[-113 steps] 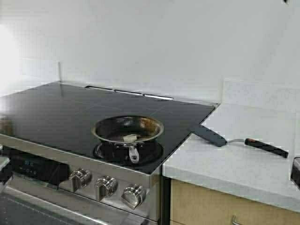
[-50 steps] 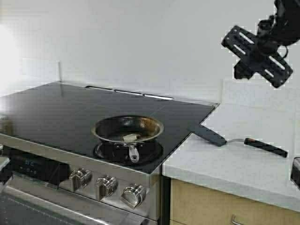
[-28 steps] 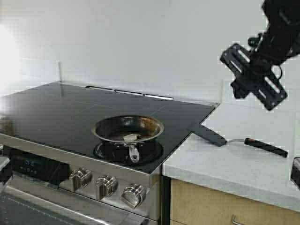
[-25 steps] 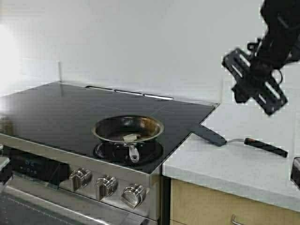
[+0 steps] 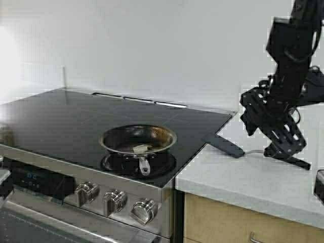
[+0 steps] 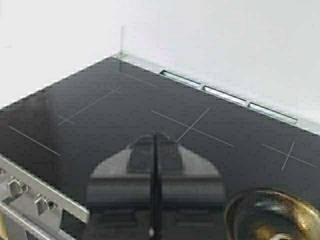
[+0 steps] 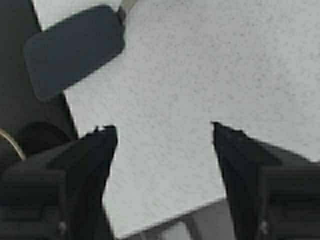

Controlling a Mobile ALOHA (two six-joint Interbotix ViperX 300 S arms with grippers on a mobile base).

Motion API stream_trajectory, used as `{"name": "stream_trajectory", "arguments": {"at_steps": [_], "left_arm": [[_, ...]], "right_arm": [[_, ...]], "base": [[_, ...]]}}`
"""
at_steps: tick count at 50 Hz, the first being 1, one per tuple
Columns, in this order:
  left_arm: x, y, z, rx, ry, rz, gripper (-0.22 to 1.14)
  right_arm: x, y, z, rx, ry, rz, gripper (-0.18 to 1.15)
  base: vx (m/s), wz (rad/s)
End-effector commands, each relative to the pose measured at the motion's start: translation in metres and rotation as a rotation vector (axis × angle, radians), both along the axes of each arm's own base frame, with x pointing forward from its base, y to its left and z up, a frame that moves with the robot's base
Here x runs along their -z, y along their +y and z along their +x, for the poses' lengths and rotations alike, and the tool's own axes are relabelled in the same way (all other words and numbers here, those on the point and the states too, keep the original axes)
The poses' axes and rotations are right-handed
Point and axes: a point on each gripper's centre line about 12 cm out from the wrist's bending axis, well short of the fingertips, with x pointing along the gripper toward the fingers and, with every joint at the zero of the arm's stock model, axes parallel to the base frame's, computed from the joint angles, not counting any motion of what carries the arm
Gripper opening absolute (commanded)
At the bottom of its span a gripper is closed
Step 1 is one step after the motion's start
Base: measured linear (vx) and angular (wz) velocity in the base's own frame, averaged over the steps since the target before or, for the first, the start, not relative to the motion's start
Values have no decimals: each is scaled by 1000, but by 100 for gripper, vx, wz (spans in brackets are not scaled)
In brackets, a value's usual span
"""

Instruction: Add oil to the pan and cook the shrimp and serve it

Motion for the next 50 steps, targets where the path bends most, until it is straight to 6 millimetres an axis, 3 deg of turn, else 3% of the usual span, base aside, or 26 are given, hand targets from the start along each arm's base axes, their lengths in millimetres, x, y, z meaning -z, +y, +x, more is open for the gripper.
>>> {"name": "stream_trajectory", "arguments": {"at_steps": [1, 10, 23, 50], "left_arm": [[-7, 0, 2, -1, -18, 2, 3], [-7, 0, 2, -1, -18, 2, 3], [-7, 0, 2, -1, -18, 2, 3], [-7, 0, 2, -1, -18, 5, 3]], "right_arm": [[-9, 7, 12, 6, -128, 60, 91], [16, 8, 13, 122, -137, 207, 91], [45, 2, 19, 156, -149, 202, 91], [71, -17, 86, 197, -157, 362, 91]], "base": [[0, 0], [0, 0], [0, 0], [0, 0]]}}
